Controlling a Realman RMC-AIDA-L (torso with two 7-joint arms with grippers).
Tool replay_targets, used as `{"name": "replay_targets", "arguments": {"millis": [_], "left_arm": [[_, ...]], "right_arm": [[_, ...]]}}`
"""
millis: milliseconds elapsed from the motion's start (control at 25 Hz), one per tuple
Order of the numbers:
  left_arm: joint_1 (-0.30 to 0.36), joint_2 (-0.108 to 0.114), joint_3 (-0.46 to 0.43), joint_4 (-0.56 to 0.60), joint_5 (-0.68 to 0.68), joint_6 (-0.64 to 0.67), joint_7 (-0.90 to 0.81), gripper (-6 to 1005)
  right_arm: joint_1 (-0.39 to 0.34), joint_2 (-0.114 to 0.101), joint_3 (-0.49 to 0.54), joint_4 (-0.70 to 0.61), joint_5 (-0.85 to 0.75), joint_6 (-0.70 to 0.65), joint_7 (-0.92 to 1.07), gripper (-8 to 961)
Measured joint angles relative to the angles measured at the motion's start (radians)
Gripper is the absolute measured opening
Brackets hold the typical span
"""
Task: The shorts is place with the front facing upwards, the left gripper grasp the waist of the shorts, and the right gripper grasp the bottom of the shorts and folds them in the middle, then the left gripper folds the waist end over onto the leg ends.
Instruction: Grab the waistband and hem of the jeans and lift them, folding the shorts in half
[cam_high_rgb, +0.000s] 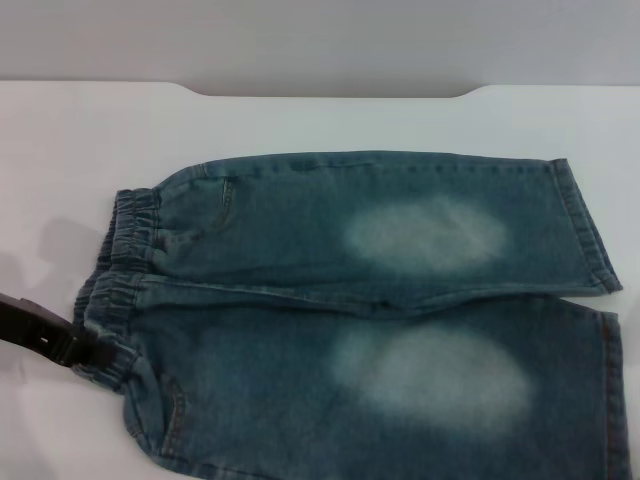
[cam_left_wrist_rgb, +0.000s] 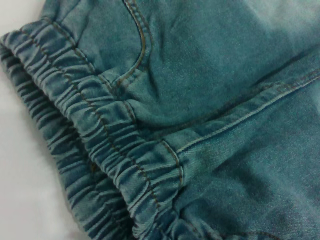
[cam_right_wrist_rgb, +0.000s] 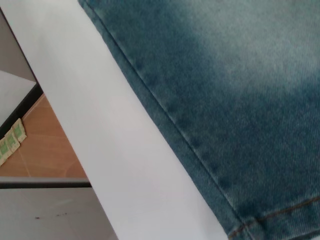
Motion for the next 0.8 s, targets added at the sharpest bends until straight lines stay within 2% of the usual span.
{"name": "replay_targets", "arguments": {"millis": [800], "left_arm": [[0.0, -0.015, 0.0, -0.004, 0.006, -0.001, 0.001, 49]], "right_arm": [[0.015, 0.001, -0.003, -0.003, 0.009, 0.011, -0.004, 467]]}}
